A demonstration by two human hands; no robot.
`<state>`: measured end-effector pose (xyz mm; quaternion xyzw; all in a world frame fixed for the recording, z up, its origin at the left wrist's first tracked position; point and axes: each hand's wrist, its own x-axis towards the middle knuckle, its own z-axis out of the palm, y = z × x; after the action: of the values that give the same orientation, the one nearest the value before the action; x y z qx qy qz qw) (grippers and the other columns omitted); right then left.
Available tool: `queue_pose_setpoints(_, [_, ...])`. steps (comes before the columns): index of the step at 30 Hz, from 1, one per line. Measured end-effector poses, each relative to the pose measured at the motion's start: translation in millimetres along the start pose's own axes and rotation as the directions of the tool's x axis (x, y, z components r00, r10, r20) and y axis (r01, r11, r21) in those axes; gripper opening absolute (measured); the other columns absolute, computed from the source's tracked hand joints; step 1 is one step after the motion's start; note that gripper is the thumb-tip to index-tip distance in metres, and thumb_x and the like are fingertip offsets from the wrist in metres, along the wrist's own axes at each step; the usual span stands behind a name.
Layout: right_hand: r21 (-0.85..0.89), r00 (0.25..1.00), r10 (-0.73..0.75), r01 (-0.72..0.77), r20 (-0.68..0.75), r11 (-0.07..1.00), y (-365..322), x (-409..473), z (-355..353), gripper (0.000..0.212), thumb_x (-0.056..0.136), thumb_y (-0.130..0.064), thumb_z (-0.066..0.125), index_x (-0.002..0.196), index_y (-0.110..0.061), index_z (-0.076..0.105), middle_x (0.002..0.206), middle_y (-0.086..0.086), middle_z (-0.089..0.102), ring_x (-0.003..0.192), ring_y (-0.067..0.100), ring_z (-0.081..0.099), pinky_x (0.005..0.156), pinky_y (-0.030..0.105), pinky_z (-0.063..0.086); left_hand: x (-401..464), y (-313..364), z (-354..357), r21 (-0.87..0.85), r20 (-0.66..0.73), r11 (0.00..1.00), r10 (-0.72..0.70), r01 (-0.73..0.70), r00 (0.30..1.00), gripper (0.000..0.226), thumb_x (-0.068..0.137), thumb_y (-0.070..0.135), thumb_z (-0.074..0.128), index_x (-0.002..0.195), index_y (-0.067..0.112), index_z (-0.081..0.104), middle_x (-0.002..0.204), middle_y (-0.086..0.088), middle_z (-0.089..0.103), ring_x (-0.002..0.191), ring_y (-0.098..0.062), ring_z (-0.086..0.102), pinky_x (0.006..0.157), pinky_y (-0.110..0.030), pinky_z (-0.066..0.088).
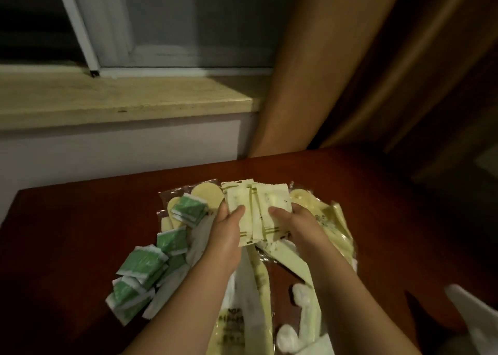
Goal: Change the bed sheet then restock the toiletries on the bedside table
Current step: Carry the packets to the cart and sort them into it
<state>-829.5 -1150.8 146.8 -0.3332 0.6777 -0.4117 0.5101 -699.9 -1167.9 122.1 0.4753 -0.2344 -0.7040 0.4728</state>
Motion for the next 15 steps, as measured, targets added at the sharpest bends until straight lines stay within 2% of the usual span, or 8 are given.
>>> queue_pose_setpoints(2, [0.112, 0.996, 0.008, 0.002, -0.090, 0.994, 13.9, -39.5, -9.3, 0.018, 0.091, -0.013, 0.060, 0.107, -0.007, 0.057, 0.091, 0.009, 0.067, 0.080, 0.025, 0.064, 0.071, 0.040, 0.054, -22.2, -11.1, -2.1, 0.098, 0.073, 0.995, -0.016, 0.009, 0.997, 0.034, 0.095, 0.016, 0.053, 0.127, 0.025, 0.050, 0.129, -0.002, 0.058, 0.119, -0.027, 0.054, 0.102, -0.051, 0.041])
queue_pose_setpoints(4, [0.251, 0.977, 0.055, -0.002, -0.205, 0.968, 37.9, -84.2, -19.6, 0.015, 0.091, -0.012, 0.059, 0.104, -0.007, 0.058, 0.094, 0.011, 0.068, 0.085, 0.027, 0.066, 0.074, 0.040, 0.056, -53.3, -29.2, -6.2, 0.172, 0.174, 0.984, -0.068, 0.037, 0.982, 0.033, 0.093, 0.009, 0.055, 0.123, 0.022, 0.054, 0.121, -0.004, 0.063, 0.112, -0.028, 0.058, 0.099, -0.051, 0.044])
queue_pose_setpoints(6, [0.379, 0.934, 0.116, 0.022, -0.337, 0.925, 65.9, -133.0, -29.3, 0.015, 0.090, -0.013, 0.061, 0.104, -0.009, 0.058, 0.100, 0.012, 0.068, 0.092, 0.028, 0.066, 0.080, 0.043, 0.056, -86.0, -50.0, -10.3, 0.240, 0.266, 0.967, -0.156, 0.091, 0.951, 0.035, 0.091, 0.004, 0.055, 0.123, 0.019, 0.054, 0.117, -0.006, 0.065, 0.107, -0.028, 0.061, 0.091, -0.046, 0.050])
queue_pose_setpoints(7, [0.412, 0.893, 0.151, 0.041, -0.424, 0.910, 84.0, -169.0, -36.2, 0.014, 0.089, -0.014, 0.061, 0.103, -0.011, 0.059, 0.100, 0.011, 0.067, 0.090, 0.027, 0.066, 0.079, 0.042, 0.056, -114.0, -63.7, -9.6, 0.289, 0.309, 0.950, -0.208, 0.117, 0.928, 0.035, 0.091, 0.002, 0.054, 0.124, 0.017, 0.054, 0.116, -0.007, 0.064, 0.104, -0.027, 0.061, 0.086, -0.042, 0.052])
queue_pose_setpoints(9, [0.453, 0.843, 0.189, 0.071, -0.503, 0.889, 102.4, -214.7, -44.7, 0.016, 0.090, -0.013, 0.059, 0.106, -0.009, 0.059, 0.094, 0.010, 0.068, 0.083, 0.024, 0.067, 0.073, 0.039, 0.057, -146.2, -84.0, -6.8, 0.319, 0.371, 0.941, -0.235, 0.114, 0.899, 0.032, 0.092, 0.000, 0.052, 0.121, 0.014, 0.053, 0.113, -0.008, 0.065, 0.098, -0.026, 0.062, 0.076, -0.037, 0.054])
queue_pose_setpoints(12, [0.435, 0.685, 0.179, 0.220, -0.706, 0.873, 132.4, -315.6, -72.4, 0.013, 0.091, -0.008, 0.055, 0.103, -0.006, 0.060, 0.085, 0.008, 0.067, 0.071, 0.018, 0.065, 0.054, 0.028, 0.053, -228.1, -124.1, 15.7, 0.417, 0.516, 0.902, -0.340, 0.116, 0.786, 0.024, 0.092, -0.003, 0.049, 0.107, 0.015, 0.056, 0.103, -0.010, 0.066, 0.084, -0.024, 0.064, 0.060, -0.031, 0.056])
queue_pose_setpoints(15, [0.378, 0.456, 0.209, 0.319, -0.865, 0.869, 169.8, -429.7, -101.9, 0.016, 0.089, -0.009, 0.057, 0.104, -0.005, 0.061, 0.090, 0.010, 0.067, 0.074, 0.022, 0.065, 0.057, 0.030, 0.051, -326.4, -173.3, 31.8, 0.527, 0.656, 0.847, -0.455, 0.066, 0.602, 0.027, 0.092, -0.005, 0.048, 0.114, 0.010, 0.056, 0.101, -0.011, 0.066, 0.084, -0.025, 0.065, 0.060, -0.030, 0.056])
